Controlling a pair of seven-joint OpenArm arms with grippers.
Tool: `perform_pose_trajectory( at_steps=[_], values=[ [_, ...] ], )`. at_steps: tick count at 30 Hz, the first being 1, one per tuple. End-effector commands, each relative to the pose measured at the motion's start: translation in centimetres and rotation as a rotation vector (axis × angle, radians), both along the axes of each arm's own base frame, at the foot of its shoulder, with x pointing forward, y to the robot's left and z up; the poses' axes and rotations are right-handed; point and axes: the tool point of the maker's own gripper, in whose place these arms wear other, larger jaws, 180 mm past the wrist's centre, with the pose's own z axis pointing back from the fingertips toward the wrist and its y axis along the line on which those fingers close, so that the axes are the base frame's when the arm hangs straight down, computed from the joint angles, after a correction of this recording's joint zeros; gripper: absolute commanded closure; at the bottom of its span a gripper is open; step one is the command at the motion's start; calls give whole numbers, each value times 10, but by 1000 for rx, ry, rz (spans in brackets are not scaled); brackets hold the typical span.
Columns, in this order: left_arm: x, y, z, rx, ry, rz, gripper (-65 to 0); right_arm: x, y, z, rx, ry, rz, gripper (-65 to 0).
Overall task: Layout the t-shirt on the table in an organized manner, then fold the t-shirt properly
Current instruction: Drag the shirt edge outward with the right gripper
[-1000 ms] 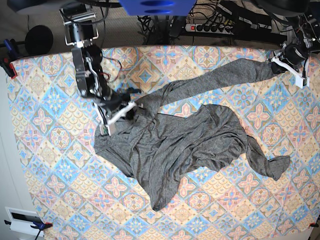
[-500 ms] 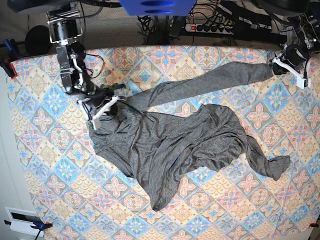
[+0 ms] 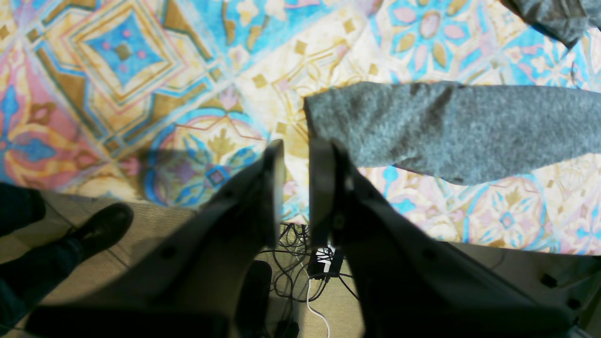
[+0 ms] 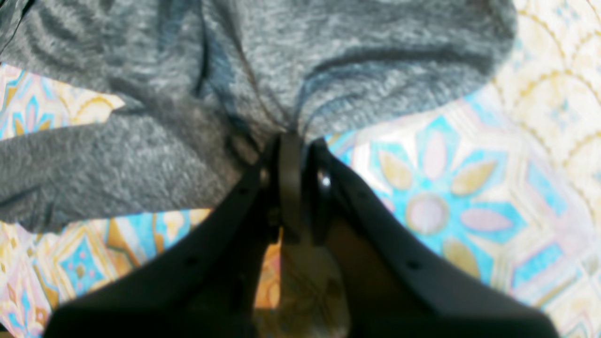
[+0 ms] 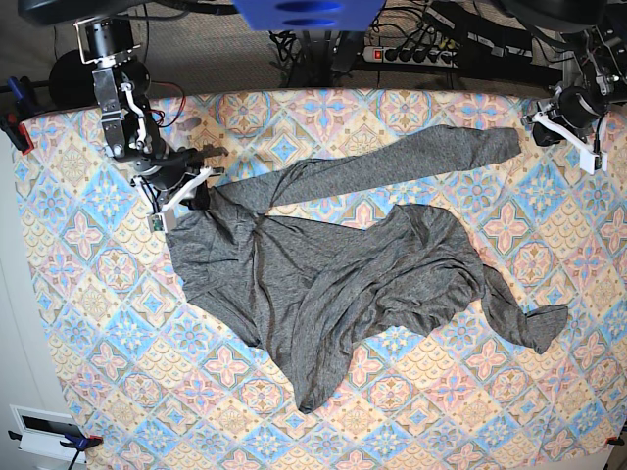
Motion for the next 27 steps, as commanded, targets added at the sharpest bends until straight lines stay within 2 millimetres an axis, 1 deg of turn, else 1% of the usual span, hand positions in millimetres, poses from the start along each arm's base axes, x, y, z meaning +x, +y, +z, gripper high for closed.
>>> perform_pose_trajectory(
  at_steps=[1,6,9,12,15,17,19,23,25,27],
  values=[
    [5,4,8,19,-24,-10,-98,-40,-20,-27,-87,184,14,0],
    [5,4,8,19,-23,-10,-98,-47,-27,-10,-128,157,65,0],
    [5,4,8,19,-24,-10,-98,-51,-26,2,-148,173,102,0],
    [6,4,9,19,-27,-10,-99,-55,-31,13,-154,171,92,0],
    [12,4,11,18,-40,-11,-99,-49,-27,28,-150,129,98,0],
    [13,4,12,18,-44,-11,-99,-51,-23,33,-145,117,109,-2],
    [14,3,12,15,-46,-11,-99,-52,-17,39,-139,100,124,-26],
    [15,1,12,4,-55,-9,-99,-53,-6,52,-127,65,147,-100],
    [25,-1,18,-7,-91,-9,-99,-51,-3,56,-122,50,153,-126],
    [32,-9,24,-53,-130,-8,-99,-49,1,61,-114,36,159,-146]
  ],
)
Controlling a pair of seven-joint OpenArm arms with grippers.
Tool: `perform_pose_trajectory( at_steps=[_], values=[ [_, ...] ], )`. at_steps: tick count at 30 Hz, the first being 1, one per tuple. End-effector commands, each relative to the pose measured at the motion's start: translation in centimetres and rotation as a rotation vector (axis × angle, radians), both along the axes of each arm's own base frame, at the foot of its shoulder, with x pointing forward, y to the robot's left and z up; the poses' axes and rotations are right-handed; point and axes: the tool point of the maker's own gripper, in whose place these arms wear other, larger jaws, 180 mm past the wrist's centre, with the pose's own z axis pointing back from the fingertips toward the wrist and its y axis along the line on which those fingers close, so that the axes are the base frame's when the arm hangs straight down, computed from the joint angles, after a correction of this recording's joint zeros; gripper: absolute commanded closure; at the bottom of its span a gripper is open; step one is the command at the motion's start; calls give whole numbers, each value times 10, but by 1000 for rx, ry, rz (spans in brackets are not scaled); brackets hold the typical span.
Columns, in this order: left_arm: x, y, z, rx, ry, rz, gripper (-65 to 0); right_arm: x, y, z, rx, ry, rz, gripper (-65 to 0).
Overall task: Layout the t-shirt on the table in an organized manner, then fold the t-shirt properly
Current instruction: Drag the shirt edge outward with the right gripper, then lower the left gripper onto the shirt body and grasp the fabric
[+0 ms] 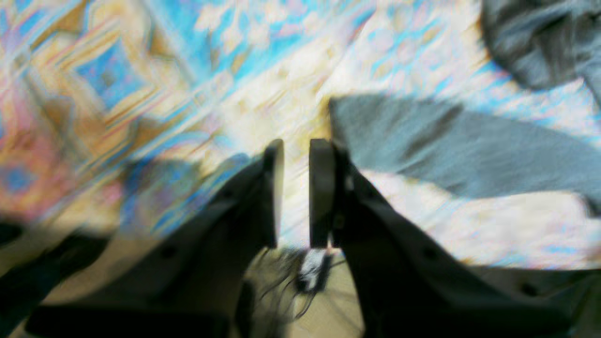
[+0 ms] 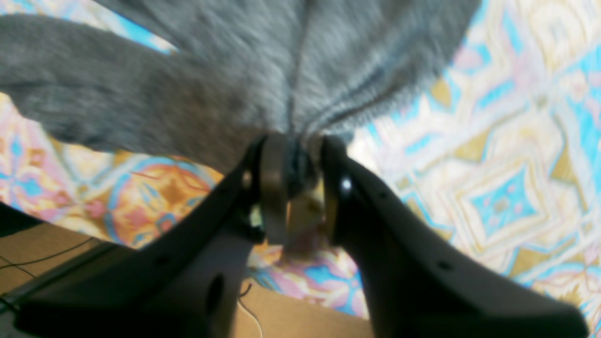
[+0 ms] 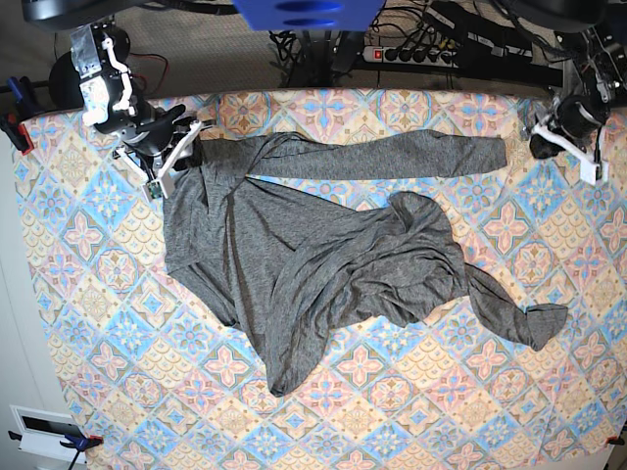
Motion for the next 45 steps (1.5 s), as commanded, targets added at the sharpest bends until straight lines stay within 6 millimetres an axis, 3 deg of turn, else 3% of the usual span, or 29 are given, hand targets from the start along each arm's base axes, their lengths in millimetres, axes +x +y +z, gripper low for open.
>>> perform_pose_trajectory(
  at_steps=[1,4,8,11,15,19,23,29,32,40,45],
  values=[
    [10,1,16,2,-59,-14,-100,8,1,12,3,-47,12,-152],
    [21,-15,36,-42,-134,-48,-132,4,2,13,5,-43,16,-164],
    [32,-28,52,-83,-199,-77,-212,7,-11,16,-10,-56,-22,-164],
    [46,-33,61,-99,-247,-84,-261,0,-32,16,-34,-47,-75,-164],
    [74,-66,68,-154,-258,-176,-284,9,-54,31,3,-103,-209,-164],
    [103,-106,69,-218,-227,-205,-274,26,-67,49,82,-174,-326,-164],
    [128,-150,66,-218,-201,-246,-270,34,-61,52,119,-198,-349,-164],
    [145,-190,30,-94,-96,-315,-270,47,-54,60,156,-235,-362,-164],
    [145,-193,18,-22,-62,-329,-271,45,-47,57,186,-229,-375,-164],
    [147,-163,10,192,-28,-288,-273,50,-39,58,218,-240,-389,-164],
    [146,-171,4,325,-11,-354,-274,62,-42,62,226,-262,-396,-164]
  ],
)
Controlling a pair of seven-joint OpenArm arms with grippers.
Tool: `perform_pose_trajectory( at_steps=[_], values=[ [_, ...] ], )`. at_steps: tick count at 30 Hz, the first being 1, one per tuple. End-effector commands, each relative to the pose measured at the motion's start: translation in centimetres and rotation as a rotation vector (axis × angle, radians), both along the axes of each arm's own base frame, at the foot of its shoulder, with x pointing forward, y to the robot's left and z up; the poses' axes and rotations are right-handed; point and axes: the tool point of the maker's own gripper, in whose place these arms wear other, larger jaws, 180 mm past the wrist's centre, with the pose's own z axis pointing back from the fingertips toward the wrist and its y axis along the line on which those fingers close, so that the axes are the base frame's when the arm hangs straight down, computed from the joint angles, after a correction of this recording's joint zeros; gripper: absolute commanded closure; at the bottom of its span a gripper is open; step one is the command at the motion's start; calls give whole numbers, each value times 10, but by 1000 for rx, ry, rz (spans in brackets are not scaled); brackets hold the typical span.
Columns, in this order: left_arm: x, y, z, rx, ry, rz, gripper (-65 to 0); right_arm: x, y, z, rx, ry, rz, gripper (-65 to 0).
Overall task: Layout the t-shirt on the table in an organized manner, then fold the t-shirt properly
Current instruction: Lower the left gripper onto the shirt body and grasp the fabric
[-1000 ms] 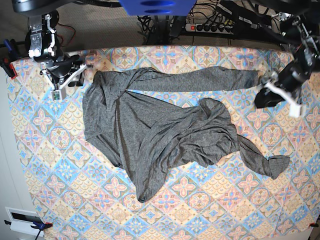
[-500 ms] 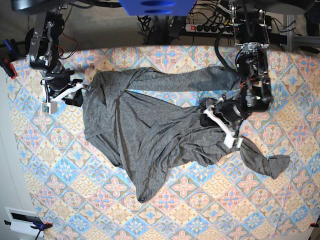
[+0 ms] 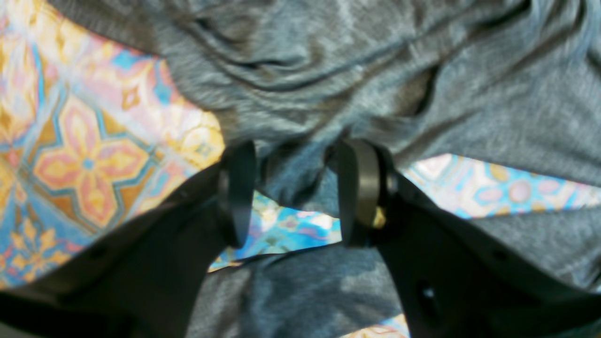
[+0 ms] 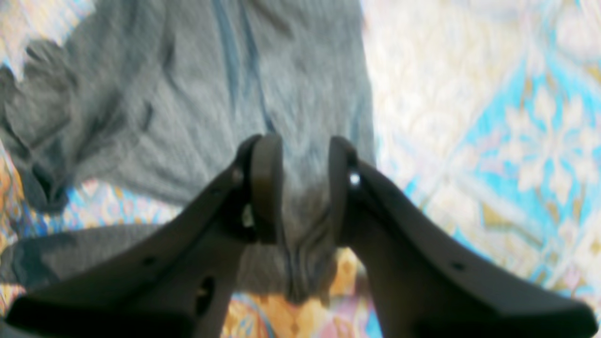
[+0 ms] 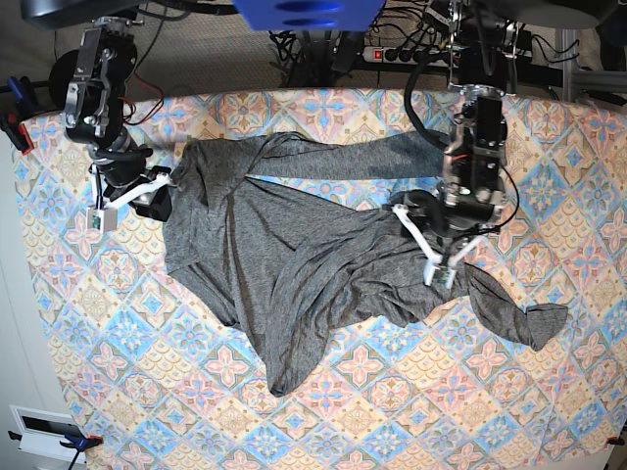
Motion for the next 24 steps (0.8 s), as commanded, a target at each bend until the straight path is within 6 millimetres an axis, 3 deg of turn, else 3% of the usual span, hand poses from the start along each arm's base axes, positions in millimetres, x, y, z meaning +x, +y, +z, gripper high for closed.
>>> perform_pose_trajectory(
  at_steps=[1,5,10,17,24],
  values=[
    [12,-5,13,4,-66,-16,-274,5,-4,8,-12,-30,2,-164],
    [15,-18,10,21,-100,-62,-274,15,5,9,21,-47,0,-164],
    [8,-28,-21,-13,-2,-49,-278,35,22,17,38,-82,44,-164],
    [6,-27,-29,-12,7,-51,-369,34,25,5,49,-50,46,-164],
    [4,-21,-34,9,16,-57,-349,31,21,-10,57,-8,36,-164]
  ],
)
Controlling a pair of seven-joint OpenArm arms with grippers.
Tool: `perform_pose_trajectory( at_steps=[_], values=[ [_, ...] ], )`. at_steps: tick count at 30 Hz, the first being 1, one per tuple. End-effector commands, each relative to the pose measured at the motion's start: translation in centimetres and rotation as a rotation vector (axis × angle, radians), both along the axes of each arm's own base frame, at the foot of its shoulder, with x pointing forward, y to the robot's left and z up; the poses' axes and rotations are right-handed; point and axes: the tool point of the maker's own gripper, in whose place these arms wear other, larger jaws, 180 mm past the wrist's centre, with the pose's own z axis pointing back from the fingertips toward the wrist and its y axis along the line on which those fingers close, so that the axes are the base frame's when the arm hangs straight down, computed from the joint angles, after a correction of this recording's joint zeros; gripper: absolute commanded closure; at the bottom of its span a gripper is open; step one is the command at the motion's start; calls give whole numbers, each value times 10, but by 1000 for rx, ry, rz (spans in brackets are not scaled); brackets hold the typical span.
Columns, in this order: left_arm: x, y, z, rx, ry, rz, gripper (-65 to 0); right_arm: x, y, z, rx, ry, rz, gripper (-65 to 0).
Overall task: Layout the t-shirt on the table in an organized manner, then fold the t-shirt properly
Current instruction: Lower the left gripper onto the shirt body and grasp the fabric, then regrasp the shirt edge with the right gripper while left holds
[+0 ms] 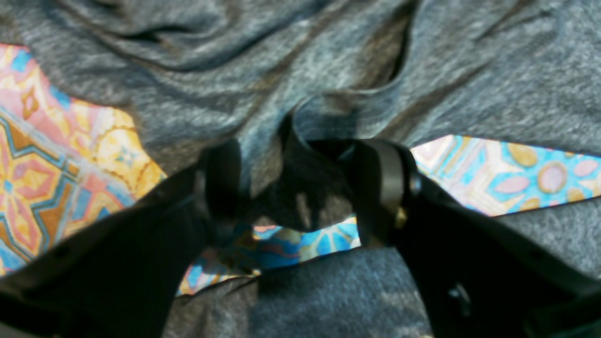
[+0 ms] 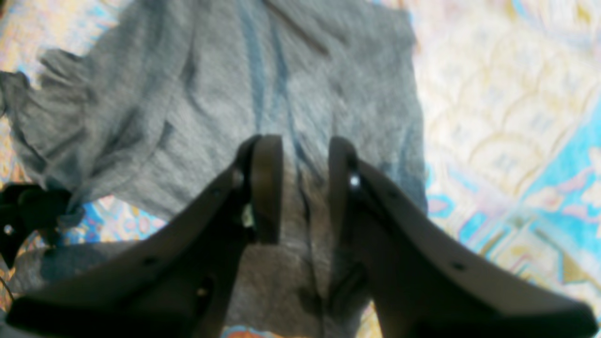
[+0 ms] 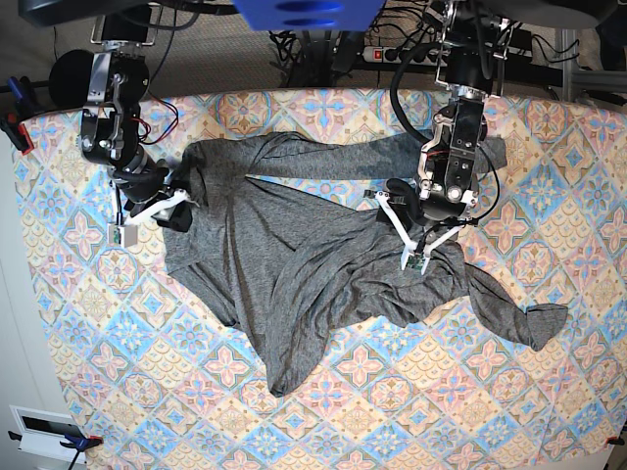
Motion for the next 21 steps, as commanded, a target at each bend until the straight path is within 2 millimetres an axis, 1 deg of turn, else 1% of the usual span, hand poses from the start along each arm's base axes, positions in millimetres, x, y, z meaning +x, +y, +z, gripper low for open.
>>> perform_pose_trajectory(
  at_steps=[1,4,6,8,10,14,17,18,19,21],
  values=[
    [8,-1,4,-2,-22,0,-333,7,-3,9,-5,-39,-3,-164],
    [6,2,-11,0,12,10,-287,6,-3,5,1,-28,-5,-164],
    [7,4,-13,1,1,11,-265,6,4,3,25,-28,-10,-164],
    [6,4,-15,0,3,11,-248,6,8,2,38,-25,-13,-164],
    [6,4,-15,0,3,11,-240,4,8,-5,45,-6,-18,-164],
    [6,5,-15,2,4,13,-238,-6,15,-34,93,73,-43,-164],
    [5,5,-15,2,4,13,-238,-16,13,-59,108,149,-62,-164],
    [5,5,-15,2,4,13,-238,-14,9,-59,103,148,-70,-165],
    [5,5,-15,1,4,14,-238,-5,8,-54,105,130,-71,-165],
    [5,5,-16,1,5,14,-238,18,9,-38,107,75,-66,-165]
  ],
)
